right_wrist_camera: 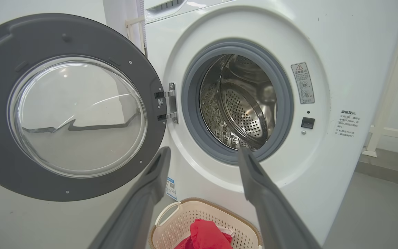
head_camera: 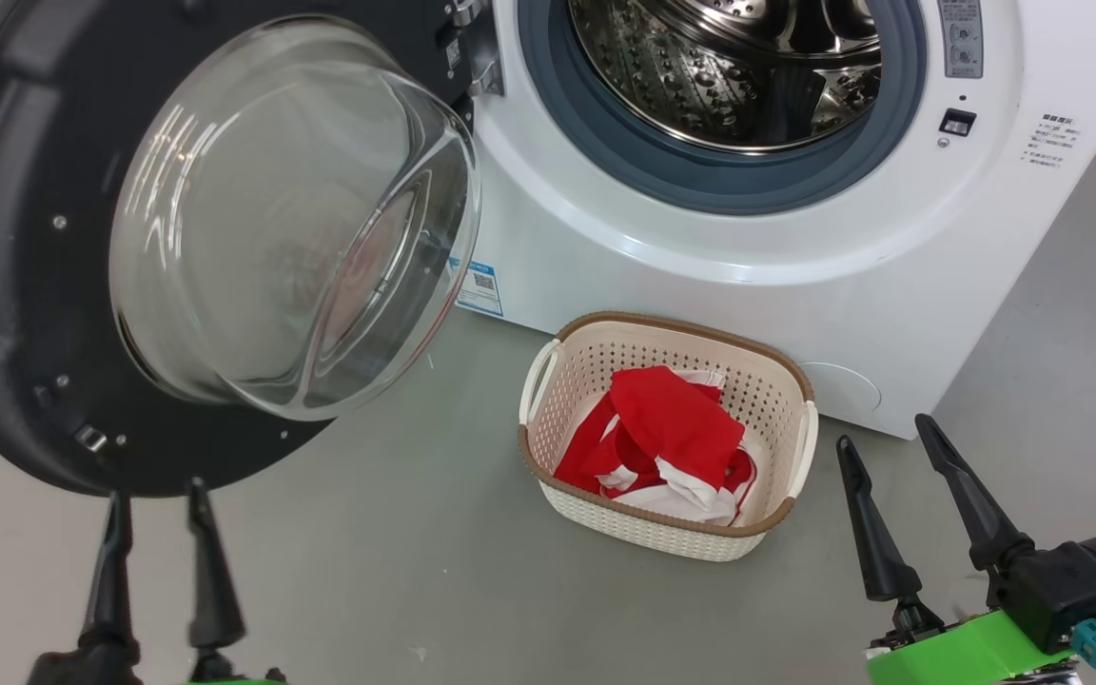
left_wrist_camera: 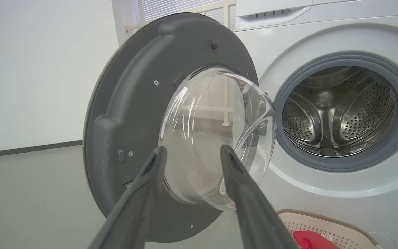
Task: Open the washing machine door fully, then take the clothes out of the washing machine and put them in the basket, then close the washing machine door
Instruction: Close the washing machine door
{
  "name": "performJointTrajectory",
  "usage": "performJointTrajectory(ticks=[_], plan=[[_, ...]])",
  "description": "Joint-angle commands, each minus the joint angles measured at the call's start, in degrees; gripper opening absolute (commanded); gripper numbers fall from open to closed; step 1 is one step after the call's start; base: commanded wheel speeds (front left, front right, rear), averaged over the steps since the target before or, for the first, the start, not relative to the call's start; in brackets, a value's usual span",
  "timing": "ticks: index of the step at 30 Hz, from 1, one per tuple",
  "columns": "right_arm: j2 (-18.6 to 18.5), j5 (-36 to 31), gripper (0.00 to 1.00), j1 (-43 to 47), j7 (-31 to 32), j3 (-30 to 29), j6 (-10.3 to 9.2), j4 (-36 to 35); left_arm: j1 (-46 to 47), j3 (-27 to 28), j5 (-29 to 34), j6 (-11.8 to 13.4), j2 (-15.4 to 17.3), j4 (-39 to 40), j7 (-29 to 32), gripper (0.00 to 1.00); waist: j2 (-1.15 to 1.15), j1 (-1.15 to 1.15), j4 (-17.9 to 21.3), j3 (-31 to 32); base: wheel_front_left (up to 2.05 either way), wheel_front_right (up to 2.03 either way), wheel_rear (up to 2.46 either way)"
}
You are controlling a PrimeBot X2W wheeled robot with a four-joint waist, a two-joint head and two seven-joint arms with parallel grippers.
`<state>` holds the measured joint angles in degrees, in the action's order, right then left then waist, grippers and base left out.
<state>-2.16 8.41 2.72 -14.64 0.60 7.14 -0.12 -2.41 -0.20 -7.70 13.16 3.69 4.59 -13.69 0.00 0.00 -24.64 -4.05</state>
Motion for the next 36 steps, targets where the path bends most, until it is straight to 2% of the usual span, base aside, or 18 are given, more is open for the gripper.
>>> performJointTrajectory(ticks=[1, 6, 13, 18, 22, 26, 30, 33, 36], plan=[[-0.7, -0.3, 1.0, -2.7, -0.4, 1.3, 0.35, -1.4, 1.4, 2.3, -0.4, 0.5, 0.9, 1.9, -0.2, 0.0, 0.0, 0.0, 0.1, 0.0, 0.0, 0.0, 0.0], [-0.7, -0.1, 1.0, -2.8, -0.4, 1.1, 0.35, -1.3, 2.7, 4.4, -3.0, -0.2, 1.4, 3.4, -0.5, 0.0, 0.0, 0.0, 0.9, 0.1, 0.0, 0.0, 0.0], [-0.7, 0.6, 1.0, -2.4, -0.4, 0.8, 0.35, -1.0, 7.7, 10.3, -9.2, -0.7, 1.9, 5.7, -1.0, 0.0, 0.0, 0.0, 1.7, 0.2, 0.0, 0.0, 0.0], [-0.7, 0.9, 1.0, -2.5, -0.4, 0.9, 0.35, -1.0, 13.2, 13.6, -14.5, -2.6, 2.0, 5.4, -1.2, 0.0, 0.0, 0.0, 2.0, 0.1, 0.0, 0.0, 0.0], [-0.7, 1.0, 1.0, -2.5, -0.3, 0.9, 0.35, -0.9, 18.6, 17.3, -20.8, -4.8, 2.5, 2.9, -1.2, 0.0, 0.0, 0.0, 2.3, 0.3, 0.0, 0.0, 0.0], [-0.7, 1.1, 1.0, -2.5, -0.2, 0.9, 0.35, -0.8, 23.3, 20.5, -25.7, -6.2, 4.9, -1.9, 0.3, 0.0, 0.0, 0.0, 2.7, 0.5, 0.0, 0.0, 0.0], [-0.7, 1.1, 1.0, -2.6, -0.1, 1.1, 0.35, -0.8, 28.2, 24.1, -31.7, -6.5, 7.4, -7.4, 4.3, 0.0, 0.0, 0.0, 3.3, 0.6, 0.0, 0.0, 0.0], [-0.7, 1.1, 1.0, -2.5, -0.1, 1.0, 0.35, -0.8, 32.1, 25.5, -35.1, -7.0, 10.0, -11.8, 8.0, 0.0, 0.0, 0.0, 3.5, 0.8, 0.0, 0.0, 0.0], [-0.7, 1.1, 1.0, -2.4, -0.1, 1.0, 0.35, -0.7, 34.9, 26.5, -37.8, -7.0, 11.2, -15.1, 10.6, 0.0, 0.0, 0.0, 3.6, 0.9, 0.0, 0.0, 0.0]])
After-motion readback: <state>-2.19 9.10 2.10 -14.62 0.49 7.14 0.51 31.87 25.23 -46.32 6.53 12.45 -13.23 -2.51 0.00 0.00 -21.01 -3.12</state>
